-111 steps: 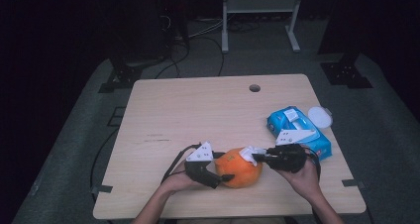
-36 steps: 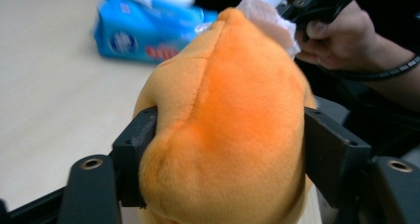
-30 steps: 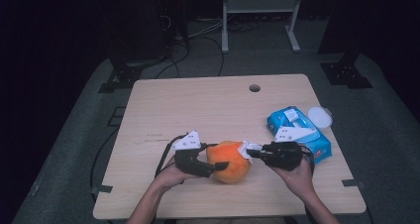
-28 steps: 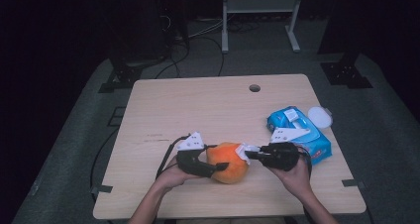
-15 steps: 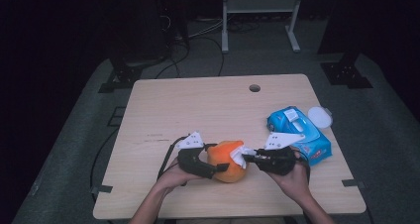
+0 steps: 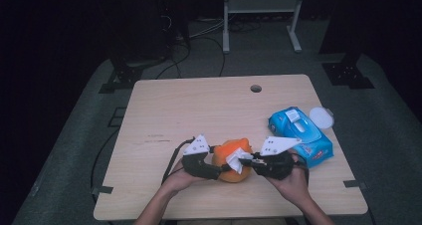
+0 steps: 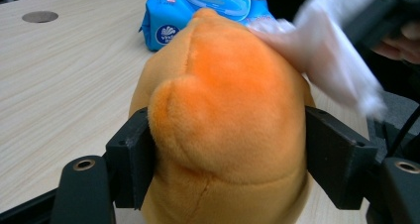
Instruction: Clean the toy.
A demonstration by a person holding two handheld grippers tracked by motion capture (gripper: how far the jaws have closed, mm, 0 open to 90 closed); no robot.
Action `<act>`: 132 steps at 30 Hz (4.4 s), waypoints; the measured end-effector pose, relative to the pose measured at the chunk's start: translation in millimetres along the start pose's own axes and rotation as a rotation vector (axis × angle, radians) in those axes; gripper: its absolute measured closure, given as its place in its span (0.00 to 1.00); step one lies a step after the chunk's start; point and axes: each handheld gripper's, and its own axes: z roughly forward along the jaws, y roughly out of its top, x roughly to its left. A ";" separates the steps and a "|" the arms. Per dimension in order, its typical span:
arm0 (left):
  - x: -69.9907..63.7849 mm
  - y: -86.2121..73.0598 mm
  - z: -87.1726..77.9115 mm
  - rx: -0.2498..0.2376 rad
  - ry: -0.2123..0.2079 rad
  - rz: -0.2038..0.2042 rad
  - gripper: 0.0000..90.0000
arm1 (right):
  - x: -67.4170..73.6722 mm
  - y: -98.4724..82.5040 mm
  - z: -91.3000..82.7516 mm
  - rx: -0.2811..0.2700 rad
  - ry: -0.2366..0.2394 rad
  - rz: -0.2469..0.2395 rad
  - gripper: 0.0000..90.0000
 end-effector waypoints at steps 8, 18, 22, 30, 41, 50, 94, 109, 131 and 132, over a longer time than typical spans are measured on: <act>3.2 0.4 -0.5 -0.004 -0.002 0.003 0.24 | -24.4 -13.7 -5.8 0.014 -0.047 0.062 0.87; -10.6 -0.1 6.7 0.016 -0.021 0.050 0.31 | -3.5 -1.7 -4.3 -0.009 -0.003 0.016 0.87; -21.5 1.3 10.1 0.027 -0.024 0.117 0.31 | -14.3 -2.3 -11.9 -0.020 -0.041 0.026 0.87; -19.2 6.4 15.1 0.015 0.020 0.053 0.30 | -9.8 -5.0 -13.7 0.004 -0.047 0.013 0.87; -28.0 4.0 12.3 0.011 -0.027 0.120 0.26 | -17.1 -5.1 -17.1 0.013 -0.046 0.018 0.87; -32.9 1.4 18.4 0.028 -0.047 0.116 0.30 | -5.8 -2.0 -19.3 0.043 -0.027 -0.011 0.87; -62.1 -10.2 24.3 0.045 -0.060 0.357 0.30 | -20.1 -8.3 -20.1 0.104 0.118 0.038 0.86; -58.9 -10.7 25.2 0.036 -0.061 0.339 0.33 | -29.5 -11.9 -19.6 0.101 0.107 0.076 0.86; -30.2 -14.7 13.1 -0.012 -0.074 0.187 0.35 | -58.0 -33.4 -37.9 0.086 0.036 0.163 0.87; -28.1 -15.0 12.0 -0.012 -0.075 0.177 0.35 | -60.3 -36.5 -38.1 0.096 0.027 0.174 0.87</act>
